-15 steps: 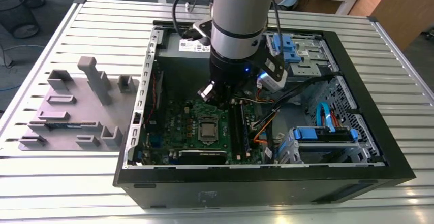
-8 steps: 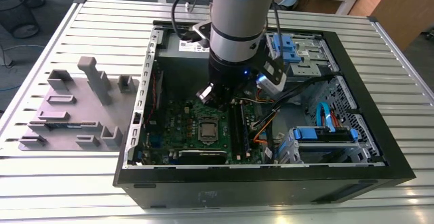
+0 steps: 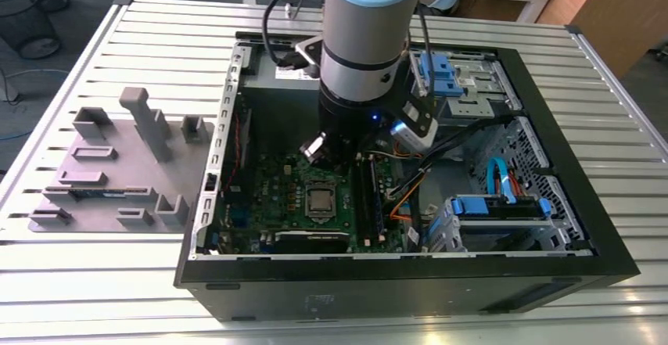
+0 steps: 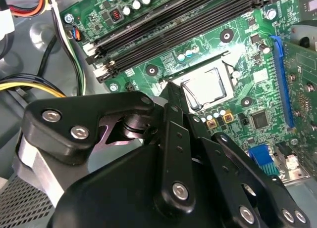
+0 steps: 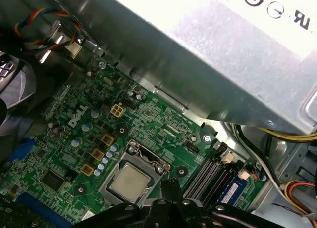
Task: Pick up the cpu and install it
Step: 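Install the first cpu locking lever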
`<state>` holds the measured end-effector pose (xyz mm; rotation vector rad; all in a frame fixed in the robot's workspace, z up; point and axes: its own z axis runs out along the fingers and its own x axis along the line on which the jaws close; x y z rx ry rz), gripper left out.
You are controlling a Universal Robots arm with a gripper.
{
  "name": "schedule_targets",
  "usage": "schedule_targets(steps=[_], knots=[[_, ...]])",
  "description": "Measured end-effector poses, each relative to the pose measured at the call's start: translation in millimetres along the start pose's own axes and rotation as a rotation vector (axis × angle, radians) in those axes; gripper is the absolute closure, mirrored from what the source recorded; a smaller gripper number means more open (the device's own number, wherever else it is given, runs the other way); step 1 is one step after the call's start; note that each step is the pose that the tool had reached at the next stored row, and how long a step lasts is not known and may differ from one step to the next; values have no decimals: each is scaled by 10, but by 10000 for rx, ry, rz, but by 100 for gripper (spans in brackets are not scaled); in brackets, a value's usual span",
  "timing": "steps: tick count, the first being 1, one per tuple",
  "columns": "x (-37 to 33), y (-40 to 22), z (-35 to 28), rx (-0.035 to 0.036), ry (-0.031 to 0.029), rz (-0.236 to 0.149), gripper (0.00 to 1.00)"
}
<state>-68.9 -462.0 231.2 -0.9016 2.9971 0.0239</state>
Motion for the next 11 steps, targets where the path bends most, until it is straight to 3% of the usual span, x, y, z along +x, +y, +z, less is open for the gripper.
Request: schedule_targets(steps=[11], knots=[[46, -32, 52, 4, -5, 315, 89]])
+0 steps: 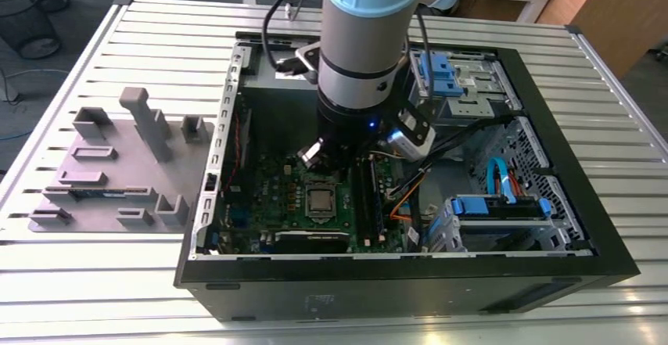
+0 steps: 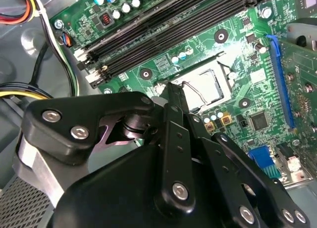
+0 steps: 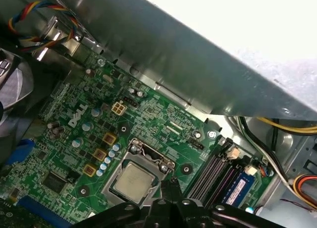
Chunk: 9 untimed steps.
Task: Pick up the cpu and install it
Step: 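Install the first cpu locking lever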
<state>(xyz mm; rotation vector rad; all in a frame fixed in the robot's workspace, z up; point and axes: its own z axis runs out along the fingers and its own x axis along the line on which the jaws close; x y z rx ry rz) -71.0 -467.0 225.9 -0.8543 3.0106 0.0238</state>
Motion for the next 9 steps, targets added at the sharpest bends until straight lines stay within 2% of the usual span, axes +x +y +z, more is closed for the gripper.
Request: schedule_targets(steps=[9], knots=[[17, -17, 30, 4, -1, 185, 89]])
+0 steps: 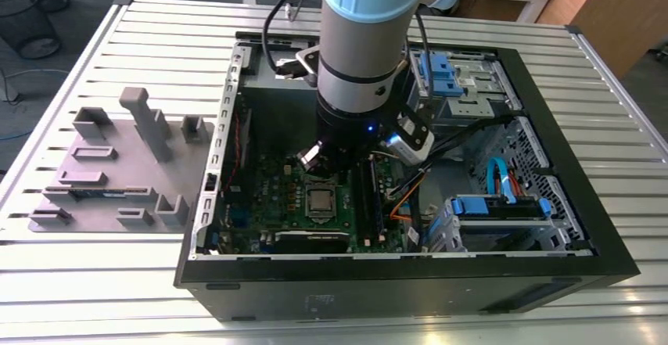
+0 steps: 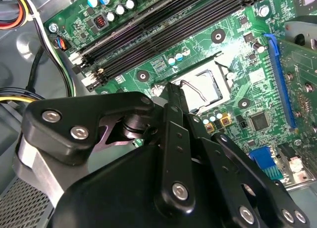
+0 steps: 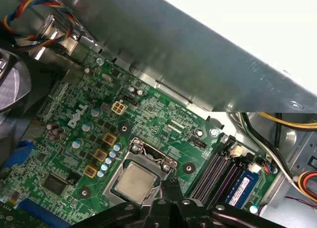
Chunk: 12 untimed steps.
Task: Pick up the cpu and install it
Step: 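Install the first cpu locking lever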
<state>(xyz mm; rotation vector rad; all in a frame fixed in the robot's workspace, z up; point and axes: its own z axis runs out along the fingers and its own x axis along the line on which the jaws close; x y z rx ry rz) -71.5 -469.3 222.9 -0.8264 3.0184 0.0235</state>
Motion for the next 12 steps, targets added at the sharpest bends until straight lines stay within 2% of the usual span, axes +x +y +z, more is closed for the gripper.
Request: schedule_targets(steps=[10, 12], knots=[[0, 0, 11, 3, 3, 0, 89], [1, -1, 43, 2, 1, 0, 89]])
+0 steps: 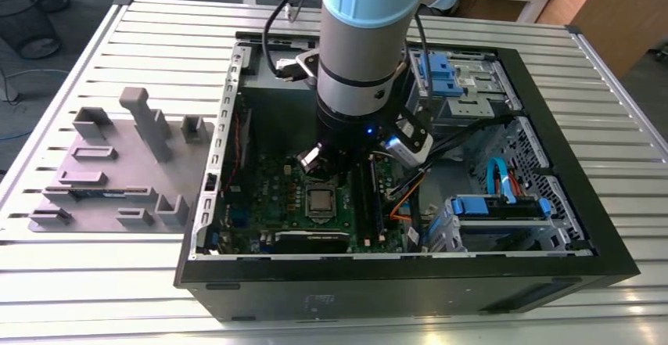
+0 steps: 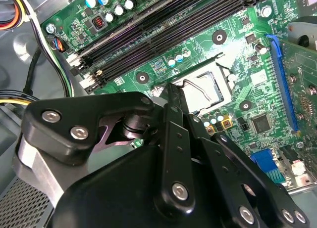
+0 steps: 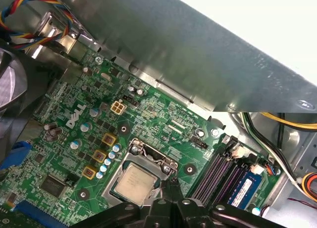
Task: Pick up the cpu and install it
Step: 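Install the first cpu locking lever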
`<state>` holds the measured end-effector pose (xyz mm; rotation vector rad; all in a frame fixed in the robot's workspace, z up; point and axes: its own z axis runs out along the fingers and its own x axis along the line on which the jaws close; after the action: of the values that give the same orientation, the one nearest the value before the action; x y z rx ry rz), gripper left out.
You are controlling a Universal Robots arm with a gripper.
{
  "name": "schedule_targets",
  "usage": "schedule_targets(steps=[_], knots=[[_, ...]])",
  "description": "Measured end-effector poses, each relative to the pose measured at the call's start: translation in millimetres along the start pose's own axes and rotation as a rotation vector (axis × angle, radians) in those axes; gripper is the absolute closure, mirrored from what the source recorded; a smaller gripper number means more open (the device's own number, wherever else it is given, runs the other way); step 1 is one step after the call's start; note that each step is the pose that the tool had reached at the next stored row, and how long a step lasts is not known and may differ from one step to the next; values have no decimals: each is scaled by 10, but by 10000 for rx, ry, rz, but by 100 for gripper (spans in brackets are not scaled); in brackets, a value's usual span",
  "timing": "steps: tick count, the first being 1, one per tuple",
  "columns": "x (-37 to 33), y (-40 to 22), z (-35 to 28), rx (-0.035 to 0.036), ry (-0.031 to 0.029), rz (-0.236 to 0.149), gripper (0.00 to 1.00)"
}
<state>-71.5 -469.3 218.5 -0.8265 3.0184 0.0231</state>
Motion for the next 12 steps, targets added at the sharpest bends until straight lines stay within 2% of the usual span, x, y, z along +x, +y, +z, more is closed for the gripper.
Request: schedule_targets(steps=[12], knots=[[0, 0, 1, 0, 0, 0, 89]])
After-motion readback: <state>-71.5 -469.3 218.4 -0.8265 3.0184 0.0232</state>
